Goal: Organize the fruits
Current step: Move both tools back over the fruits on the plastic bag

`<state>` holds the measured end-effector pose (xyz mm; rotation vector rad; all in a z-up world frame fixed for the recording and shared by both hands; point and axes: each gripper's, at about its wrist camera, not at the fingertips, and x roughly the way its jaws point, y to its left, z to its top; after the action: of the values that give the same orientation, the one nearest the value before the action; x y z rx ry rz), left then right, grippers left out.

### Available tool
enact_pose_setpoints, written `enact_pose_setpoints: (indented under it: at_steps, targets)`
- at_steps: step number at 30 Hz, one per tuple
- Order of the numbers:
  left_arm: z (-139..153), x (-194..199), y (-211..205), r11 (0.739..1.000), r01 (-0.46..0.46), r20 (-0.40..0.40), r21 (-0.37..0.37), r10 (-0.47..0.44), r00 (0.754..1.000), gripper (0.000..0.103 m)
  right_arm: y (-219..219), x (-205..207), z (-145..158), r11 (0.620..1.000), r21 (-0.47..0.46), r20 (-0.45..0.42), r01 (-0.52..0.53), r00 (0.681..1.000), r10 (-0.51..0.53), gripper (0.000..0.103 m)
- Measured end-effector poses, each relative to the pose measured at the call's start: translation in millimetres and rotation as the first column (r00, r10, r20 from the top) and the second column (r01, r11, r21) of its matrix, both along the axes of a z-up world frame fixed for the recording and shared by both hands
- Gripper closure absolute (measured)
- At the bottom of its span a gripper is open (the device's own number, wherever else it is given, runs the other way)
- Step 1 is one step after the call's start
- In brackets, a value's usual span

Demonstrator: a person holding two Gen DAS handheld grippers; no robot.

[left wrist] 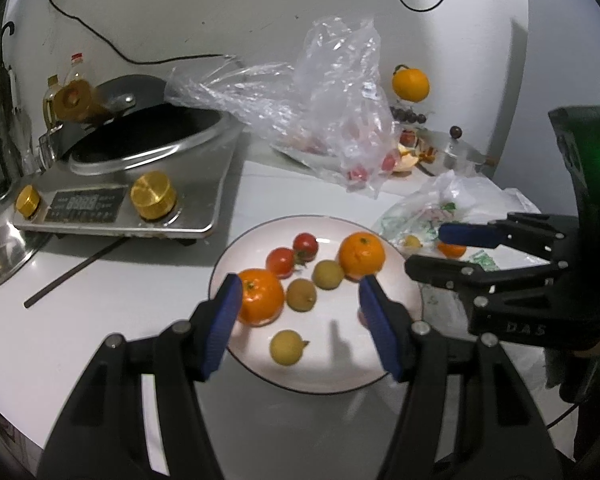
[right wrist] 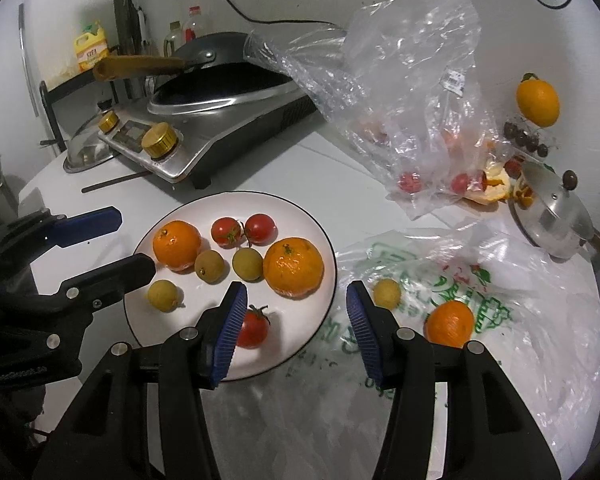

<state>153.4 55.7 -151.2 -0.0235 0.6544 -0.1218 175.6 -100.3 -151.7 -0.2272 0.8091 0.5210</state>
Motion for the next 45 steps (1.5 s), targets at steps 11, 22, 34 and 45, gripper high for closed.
enact_pose_setpoints:
  at_steps: [11,22,34,45]
  targets:
    - [8.7,-6.0,-24.9,1.0,0.004,0.009,0.002,-0.004,1.0,0.041,-32.3,-18.5,15.1,0.998,0.056,0.045,0.035,0.998,-0.037,0.048]
    - [18.5,-11.2,-60.9,1.0,0.0,0.073,-0.006,0.001,0.997,0.033,-74.4,-38.7,28.2,0.995,0.071,0.176,0.068,0.981,-0.08,0.043]
    - [13.5,4.6,-110.9,0.997,0.051,0.043,0.053,-0.053,0.998,0.033,-125.9,-34.6,25.6,0.984,0.128,0.182,0.123,0.972,-0.145,0.042]
    - [5.9,25.2,-138.5,0.994,0.081,0.019,0.077,-0.083,0.996,0.033,-150.1,-9.8,-1.1,0.981,0.133,0.118,0.14,0.981,-0.156,0.042]
